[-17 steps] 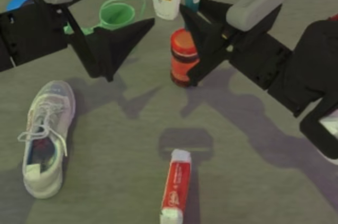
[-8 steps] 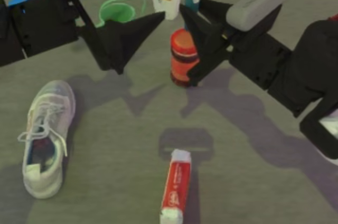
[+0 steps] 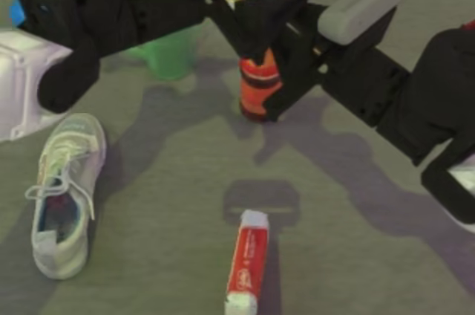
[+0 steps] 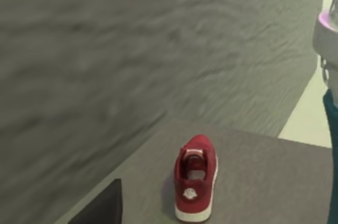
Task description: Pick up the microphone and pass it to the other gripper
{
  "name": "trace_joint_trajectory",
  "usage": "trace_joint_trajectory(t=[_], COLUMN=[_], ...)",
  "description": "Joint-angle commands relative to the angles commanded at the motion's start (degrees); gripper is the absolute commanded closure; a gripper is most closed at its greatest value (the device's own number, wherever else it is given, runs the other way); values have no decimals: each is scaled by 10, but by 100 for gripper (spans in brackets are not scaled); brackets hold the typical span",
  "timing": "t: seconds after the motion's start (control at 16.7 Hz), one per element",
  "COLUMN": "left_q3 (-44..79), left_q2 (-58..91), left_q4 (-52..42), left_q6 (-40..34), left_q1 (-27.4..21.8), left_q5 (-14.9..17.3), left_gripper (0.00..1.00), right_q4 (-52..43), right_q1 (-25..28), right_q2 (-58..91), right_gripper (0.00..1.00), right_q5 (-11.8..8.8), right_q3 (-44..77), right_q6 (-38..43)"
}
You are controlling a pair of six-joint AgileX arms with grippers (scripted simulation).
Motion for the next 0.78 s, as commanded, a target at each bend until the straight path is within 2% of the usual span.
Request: trace_joint_trajectory(t=[0.3,0.78], left_q3=[7,7], left_q2=[8,8], left_q4=[2,2], left_q6=[0,0], left_q1=[-6,-6], left_q5=[-6,-6], left_gripper=[0,60], right_q4=[0,0], right_q1=[0,0], right_q2=[0,0], right_gripper=[100,100], right_q5=[0,0], right_q3=[0,0], right_q6=[0,0])
